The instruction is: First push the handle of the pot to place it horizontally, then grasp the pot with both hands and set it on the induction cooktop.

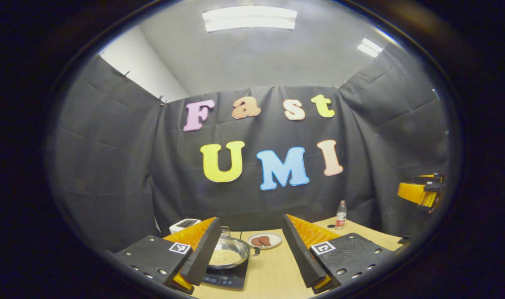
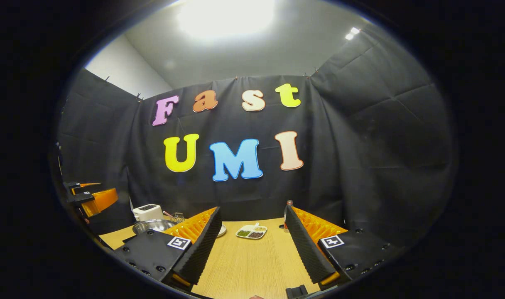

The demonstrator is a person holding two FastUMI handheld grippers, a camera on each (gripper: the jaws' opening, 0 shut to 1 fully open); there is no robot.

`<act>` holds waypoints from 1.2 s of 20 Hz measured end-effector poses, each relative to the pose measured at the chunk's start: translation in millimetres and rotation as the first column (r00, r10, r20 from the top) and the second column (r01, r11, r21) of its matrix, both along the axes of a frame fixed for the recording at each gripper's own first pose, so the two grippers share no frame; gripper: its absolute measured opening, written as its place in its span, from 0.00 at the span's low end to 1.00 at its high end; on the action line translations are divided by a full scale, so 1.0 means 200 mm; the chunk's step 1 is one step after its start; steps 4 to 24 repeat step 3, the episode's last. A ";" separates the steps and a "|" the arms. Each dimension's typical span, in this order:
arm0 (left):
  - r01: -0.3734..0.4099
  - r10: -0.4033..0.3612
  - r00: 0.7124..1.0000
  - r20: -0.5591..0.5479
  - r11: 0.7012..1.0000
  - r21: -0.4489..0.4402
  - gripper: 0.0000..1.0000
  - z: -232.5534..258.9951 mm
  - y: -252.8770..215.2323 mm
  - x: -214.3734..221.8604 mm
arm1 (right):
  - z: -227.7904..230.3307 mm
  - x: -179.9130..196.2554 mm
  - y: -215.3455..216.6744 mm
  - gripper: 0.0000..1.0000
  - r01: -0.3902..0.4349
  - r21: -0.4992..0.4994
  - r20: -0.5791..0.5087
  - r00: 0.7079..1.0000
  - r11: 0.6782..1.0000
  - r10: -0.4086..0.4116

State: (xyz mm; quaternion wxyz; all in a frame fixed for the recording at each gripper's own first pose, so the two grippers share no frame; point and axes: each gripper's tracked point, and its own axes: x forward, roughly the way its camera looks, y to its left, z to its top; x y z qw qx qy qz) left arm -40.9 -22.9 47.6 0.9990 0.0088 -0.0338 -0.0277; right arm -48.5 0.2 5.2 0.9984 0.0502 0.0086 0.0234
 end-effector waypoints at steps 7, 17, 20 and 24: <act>0.002 -0.002 1.000 -0.002 1.000 -0.017 0.89 -0.01 0.02 -0.01 | 0.02 0.00 0.01 0.98 0.010 -0.007 0.007 1.000 1.000 -0.010; 0.002 -0.002 1.000 -0.002 1.000 -0.017 0.89 -0.01 0.02 -0.01 | 0.02 0.00 0.01 0.98 0.010 -0.007 0.007 1.000 1.000 -0.010; 0.002 -0.002 1.000 -0.002 1.000 -0.017 0.89 -0.01 0.02 -0.01 | 0.02 0.00 0.01 0.98 0.010 -0.007 0.007 1.000 1.000 -0.010; 0.002 -0.002 1.000 -0.002 1.000 -0.017 0.89 -0.01 0.02 -0.01 | 0.02 0.00 0.01 0.98 0.010 -0.007 0.007 1.000 1.000 -0.010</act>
